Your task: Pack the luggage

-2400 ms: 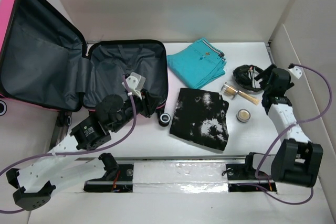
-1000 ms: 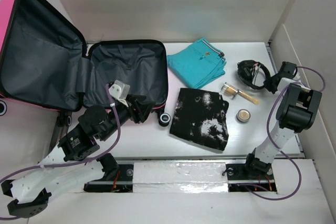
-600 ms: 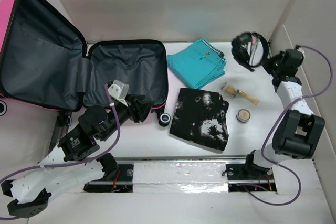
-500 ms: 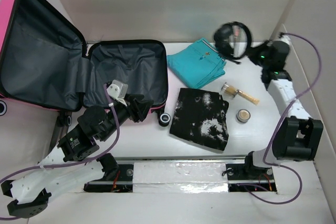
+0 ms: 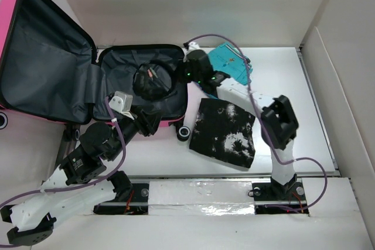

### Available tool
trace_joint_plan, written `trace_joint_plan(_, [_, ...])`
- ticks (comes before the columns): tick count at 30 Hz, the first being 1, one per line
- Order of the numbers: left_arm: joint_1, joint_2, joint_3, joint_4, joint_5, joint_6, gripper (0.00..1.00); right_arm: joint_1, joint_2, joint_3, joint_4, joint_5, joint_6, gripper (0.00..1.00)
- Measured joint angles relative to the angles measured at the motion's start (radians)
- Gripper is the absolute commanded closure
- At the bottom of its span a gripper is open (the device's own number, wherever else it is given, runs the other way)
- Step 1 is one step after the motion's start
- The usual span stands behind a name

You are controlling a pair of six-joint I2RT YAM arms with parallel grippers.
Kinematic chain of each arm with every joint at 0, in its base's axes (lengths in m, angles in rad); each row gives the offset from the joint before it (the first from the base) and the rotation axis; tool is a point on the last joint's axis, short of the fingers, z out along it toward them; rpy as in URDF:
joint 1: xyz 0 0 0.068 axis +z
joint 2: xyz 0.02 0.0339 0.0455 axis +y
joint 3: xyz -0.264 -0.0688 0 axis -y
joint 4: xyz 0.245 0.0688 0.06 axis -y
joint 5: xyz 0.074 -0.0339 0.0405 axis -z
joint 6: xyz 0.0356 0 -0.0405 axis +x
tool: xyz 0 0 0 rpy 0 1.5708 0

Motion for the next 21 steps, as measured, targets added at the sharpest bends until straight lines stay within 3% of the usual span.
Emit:
trace_joint_plan(3, [0.000,0.000,0.000,0.000,-0.003,0.000,0.57,0.052,0.101,0.068,-0.023,0.014,-0.002,0.79])
trace_joint_plan(4, [0.000,0.001,0.000,0.000,-0.003,0.000,0.57,0.061,0.127,0.082,-0.028,0.013,0.001,0.62])
trace_joint_plan(7, [0.000,0.001,0.000,0.000,-0.005,0.000,0.57,0.074,0.158,0.105,-0.039,0.005,0.003,0.34])
trace_joint_plan(9, [0.000,0.001,0.000,0.000,-0.005,0.000,0.57,0.069,0.146,0.105,-0.040,-0.001,-0.004,0.29])
trace_joint_plan(11, [0.000,0.001,0.000,0.000,-0.005,0.000,0.57,0.050,0.107,0.090,-0.034,-0.008,-0.012,0.31])
trace_joint_plan(12, [0.000,0.001,0.000,0.000,-0.005,0.000,0.57,0.035,0.071,0.060,-0.012,-0.013,-0.015,0.38])
trace_joint_plan(13, [0.000,0.001,0.000,0.000,-0.005,0.000,0.57,0.014,0.014,0.000,0.011,-0.021,-0.021,0.70])
trace_joint_plan(16, [0.000,0.001,0.000,0.000,-0.005,0.000,0.57,-0.106,-0.205,-0.219,0.069,-0.033,-0.038,1.00])
trace_joint_plan(20, [0.000,0.001,0.000,0.000,-0.002,0.000,0.57,-0.349,-0.459,-0.476,0.108,0.043,-0.065,0.99])
trace_joint_plan(21, [0.000,0.001,0.000,0.000,-0.002,0.000,0.57,-0.406,-0.509,-0.536,0.103,0.063,-0.069,0.92])
